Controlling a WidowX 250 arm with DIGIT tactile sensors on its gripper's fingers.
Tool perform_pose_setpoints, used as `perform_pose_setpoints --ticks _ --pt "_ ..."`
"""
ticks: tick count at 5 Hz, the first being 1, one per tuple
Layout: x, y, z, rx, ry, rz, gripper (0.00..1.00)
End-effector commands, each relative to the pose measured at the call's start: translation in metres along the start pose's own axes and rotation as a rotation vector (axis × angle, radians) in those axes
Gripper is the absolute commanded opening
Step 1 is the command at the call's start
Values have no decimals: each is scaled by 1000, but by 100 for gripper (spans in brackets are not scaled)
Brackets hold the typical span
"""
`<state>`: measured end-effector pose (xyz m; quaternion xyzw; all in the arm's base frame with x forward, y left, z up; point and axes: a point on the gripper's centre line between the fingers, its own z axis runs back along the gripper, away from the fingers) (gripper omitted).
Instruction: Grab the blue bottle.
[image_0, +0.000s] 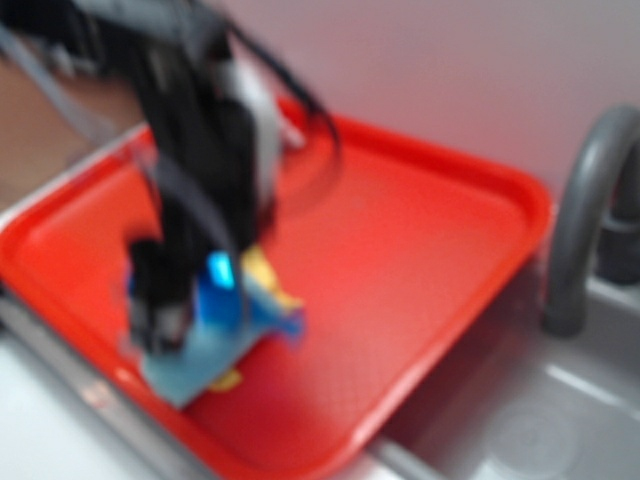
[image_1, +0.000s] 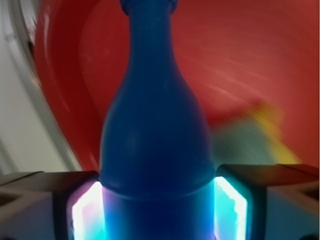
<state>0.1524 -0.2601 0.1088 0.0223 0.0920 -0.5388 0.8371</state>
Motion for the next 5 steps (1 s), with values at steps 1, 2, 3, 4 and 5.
perform_pose_setpoints --ticks 1,2,3,4,5 --pt "-76 34 76 4 -162 485 0" --pt "-111 44 106 35 -120 722 0" --pt "-133 55 129 70 -140 907 0" --pt "-146 59 143 89 -184 989 0" --pt "-152 62 143 78 -223 1052 0"
